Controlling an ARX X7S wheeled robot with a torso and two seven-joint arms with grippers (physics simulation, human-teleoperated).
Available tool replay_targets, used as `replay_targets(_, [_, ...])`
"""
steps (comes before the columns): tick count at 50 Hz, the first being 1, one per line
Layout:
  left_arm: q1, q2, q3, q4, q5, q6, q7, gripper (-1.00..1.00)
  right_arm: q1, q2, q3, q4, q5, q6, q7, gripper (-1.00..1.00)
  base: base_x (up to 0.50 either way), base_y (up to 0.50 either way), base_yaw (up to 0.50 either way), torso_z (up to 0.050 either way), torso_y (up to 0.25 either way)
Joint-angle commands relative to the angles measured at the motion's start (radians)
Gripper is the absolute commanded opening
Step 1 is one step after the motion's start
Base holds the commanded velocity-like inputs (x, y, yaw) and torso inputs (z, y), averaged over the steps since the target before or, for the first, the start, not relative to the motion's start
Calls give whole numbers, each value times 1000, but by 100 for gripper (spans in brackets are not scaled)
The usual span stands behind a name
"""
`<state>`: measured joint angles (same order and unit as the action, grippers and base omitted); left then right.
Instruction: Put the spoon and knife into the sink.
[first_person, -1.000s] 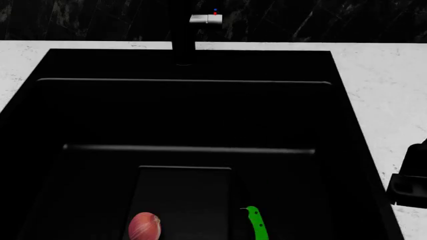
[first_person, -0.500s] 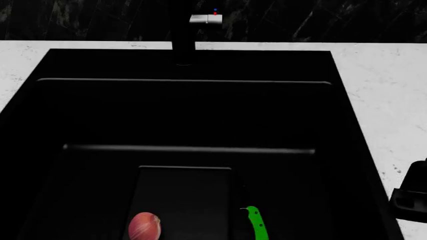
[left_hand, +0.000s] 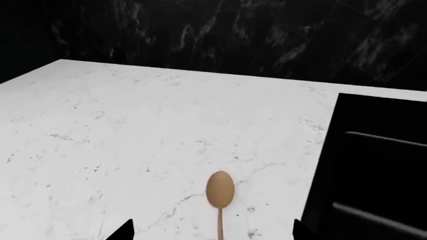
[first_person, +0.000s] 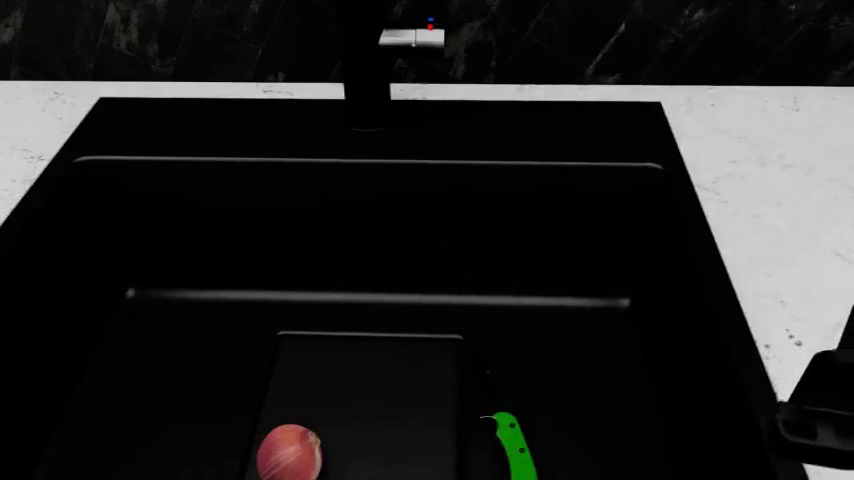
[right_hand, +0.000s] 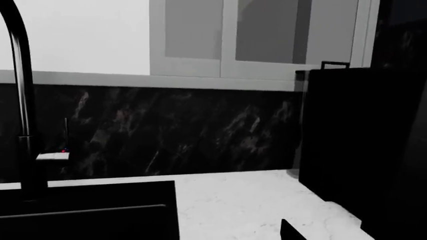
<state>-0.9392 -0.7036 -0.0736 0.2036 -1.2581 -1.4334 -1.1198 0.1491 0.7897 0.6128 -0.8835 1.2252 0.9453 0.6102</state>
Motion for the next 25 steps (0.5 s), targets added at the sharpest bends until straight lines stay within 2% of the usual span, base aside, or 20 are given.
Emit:
replay_targets(1, [-95, 8, 124, -123, 115, 87, 93, 100, -24, -23, -3, 4, -35, -21, -30, 100, 0, 0, 0, 0, 0])
replay_targets(12, [-120, 12, 168, -205, 179, 150, 145, 100, -40, -45, -21, 19, -81, -45, -61, 100, 0, 0, 0, 0, 0])
replay_targets(25, [-113, 12, 160, -287, 190, 169, 157, 100, -54, -49, -7, 18, -70, -50, -57, 100, 0, 0, 0, 0, 0])
